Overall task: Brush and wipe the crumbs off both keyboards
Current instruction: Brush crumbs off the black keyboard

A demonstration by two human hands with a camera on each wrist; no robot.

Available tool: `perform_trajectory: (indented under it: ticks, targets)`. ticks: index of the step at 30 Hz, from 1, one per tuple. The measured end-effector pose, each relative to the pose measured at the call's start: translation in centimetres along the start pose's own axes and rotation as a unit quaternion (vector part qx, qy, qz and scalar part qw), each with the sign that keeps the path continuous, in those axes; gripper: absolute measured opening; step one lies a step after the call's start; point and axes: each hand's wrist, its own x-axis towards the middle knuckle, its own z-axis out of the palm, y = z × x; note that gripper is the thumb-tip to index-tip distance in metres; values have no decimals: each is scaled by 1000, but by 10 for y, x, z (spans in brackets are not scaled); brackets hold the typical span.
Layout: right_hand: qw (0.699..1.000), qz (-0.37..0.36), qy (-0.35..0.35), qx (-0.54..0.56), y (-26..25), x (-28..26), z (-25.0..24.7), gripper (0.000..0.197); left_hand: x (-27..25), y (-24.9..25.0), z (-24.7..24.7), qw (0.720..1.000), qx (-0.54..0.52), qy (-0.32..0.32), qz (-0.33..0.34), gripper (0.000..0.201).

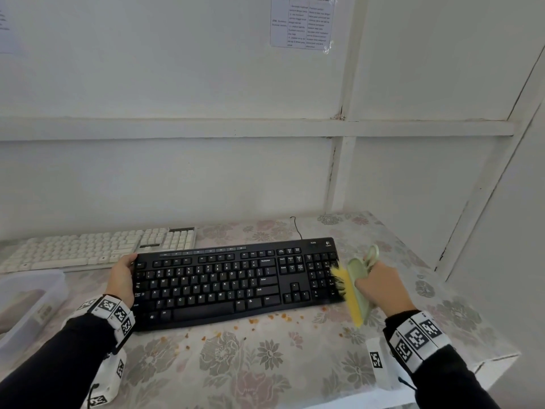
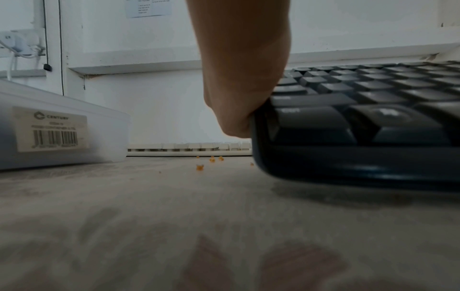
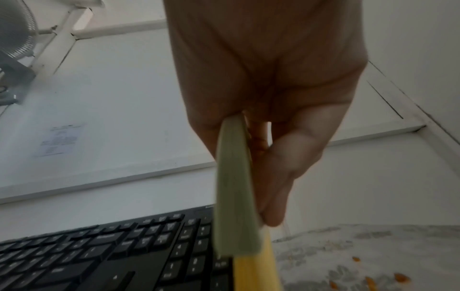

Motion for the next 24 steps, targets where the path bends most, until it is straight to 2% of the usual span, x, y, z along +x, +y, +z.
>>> perform_trajectory:
  ticks: [3, 6, 8, 9, 11, 13, 18, 21, 24]
  targets:
    - [1000, -8, 9, 12, -6, -4, -9, 29, 0, 0, 1, 1000, 1, -3, -2, 31]
    - [994, -53, 90, 41, -15, -2, -7, 31, 1, -1, 1, 1000, 1, 2, 3, 31]
    - [983, -107, 119, 85, -24, -2, 1, 10, 3, -1, 1, 1000, -2, 2, 1, 30]
    - [978, -125, 119, 115, -30, -3, 5, 7, 3, -1, 1, 1000, -1, 1, -1, 30]
    - [971, -147, 112, 152, -40, -3, 18, 24, 4, -2, -1, 1000, -4, -3, -3, 31]
    - [968, -159, 115, 154, -47, -4, 26, 28, 5, -2, -1, 1000, -1, -9, -5, 31]
    - [987, -129, 73, 62, -49, -5, 39, 10, 7, -1, 0, 1000, -6, -7, -8, 30]
    - [994, -103, 42, 11, -44, -8, 40, 37, 7, -2, 1, 1000, 1, -5, 0, 30]
    - [995, -97, 8, -12, -38, -14, 38, 38, 7, -2, 1, 1000, 4, -4, 1, 30]
